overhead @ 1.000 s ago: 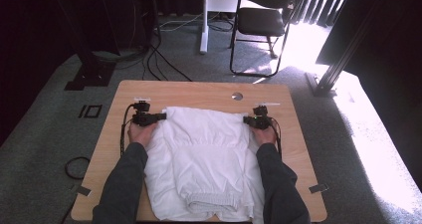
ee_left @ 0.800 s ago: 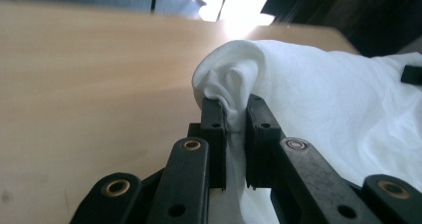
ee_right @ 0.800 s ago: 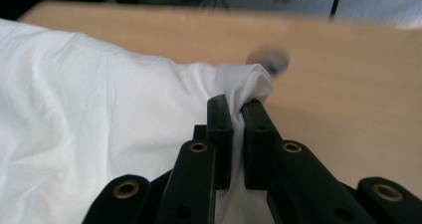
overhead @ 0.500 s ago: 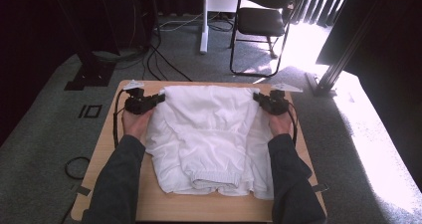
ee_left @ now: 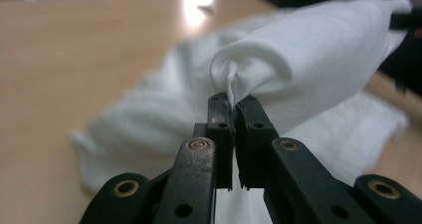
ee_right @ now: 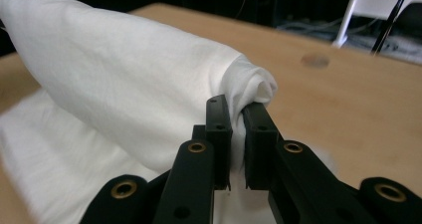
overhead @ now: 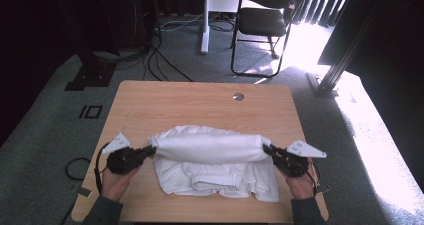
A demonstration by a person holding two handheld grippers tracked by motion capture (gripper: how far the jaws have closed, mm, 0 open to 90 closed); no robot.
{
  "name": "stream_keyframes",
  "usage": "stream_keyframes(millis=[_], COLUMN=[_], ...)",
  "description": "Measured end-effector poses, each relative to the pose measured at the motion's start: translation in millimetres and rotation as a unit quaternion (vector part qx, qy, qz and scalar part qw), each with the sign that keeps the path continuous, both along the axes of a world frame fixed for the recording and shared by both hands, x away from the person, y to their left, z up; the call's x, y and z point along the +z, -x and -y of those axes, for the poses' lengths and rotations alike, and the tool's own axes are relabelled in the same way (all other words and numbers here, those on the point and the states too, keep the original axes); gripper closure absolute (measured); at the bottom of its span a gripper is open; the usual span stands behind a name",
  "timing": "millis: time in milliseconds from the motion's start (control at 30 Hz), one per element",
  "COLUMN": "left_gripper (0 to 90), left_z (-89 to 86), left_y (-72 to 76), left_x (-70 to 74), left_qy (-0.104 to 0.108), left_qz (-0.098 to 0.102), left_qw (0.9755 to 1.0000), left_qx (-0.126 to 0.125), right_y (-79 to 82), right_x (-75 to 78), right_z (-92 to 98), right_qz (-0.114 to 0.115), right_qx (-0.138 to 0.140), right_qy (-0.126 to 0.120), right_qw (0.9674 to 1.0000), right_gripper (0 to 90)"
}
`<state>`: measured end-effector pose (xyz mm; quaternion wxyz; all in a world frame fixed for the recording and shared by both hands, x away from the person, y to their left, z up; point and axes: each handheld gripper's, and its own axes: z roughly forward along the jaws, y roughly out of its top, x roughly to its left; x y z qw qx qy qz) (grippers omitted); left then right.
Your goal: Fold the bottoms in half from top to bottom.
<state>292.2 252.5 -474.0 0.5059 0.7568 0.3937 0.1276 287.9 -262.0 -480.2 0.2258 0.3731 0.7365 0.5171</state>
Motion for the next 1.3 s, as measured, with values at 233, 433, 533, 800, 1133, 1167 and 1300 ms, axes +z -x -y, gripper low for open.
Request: stream_keyframes(millis=[233, 433, 533, 800, 1133, 1167, 1300], left_gripper=[74.9, 58.2, 58.3, 58.3, 59.4, 59.5, 59.6], left_z=[9.5, -2.4, 5.5, 55.7, 72.4, 74.1, 77.8], left_y=[24.1, 13.2, -4.8, -26.0, 11.7, 12.5, 7.4], left_x=[-45.6, -3.5, 16.8, -7.6, -58.6, -61.7, -69.1], left_qy=[-0.059, -0.002, -0.002, -0.028, -0.098, -0.103, -0.107], left_qz=[-0.073, -0.008, 0.004, -0.037, -0.089, -0.090, -0.091], left_qw=[0.9956, 0.9998, 0.9995, 0.9989, 0.9908, 0.9902, 0.9897], left_qx=[-0.008, 0.020, 0.032, -0.005, -0.030, -0.030, -0.028], right_y=[30.7, 34.1, 21.4, -9.9, 33.4, 33.5, 21.6], right_x=[-41.0, 3.3, 26.4, -10.6, -55.0, -60.2, -74.0], right_z=[0.2, 15.0, 6.2, -54.1, -55.9, -57.1, -64.7], right_qz=[-0.068, -0.015, -0.002, -0.067, -0.121, -0.127, -0.143], right_qx=[0.021, -0.015, -0.038, -0.036, -0.015, -0.012, -0.005], right_qy=[0.033, -0.012, -0.007, 0.034, 0.082, 0.088, 0.097], right_qw=[0.9969, 0.9997, 0.9992, 0.9965, 0.9891, 0.9879, 0.9849], right_gripper=[68.8, 38.1, 39.3, 40.5, 39.6, 39.6, 38.3])
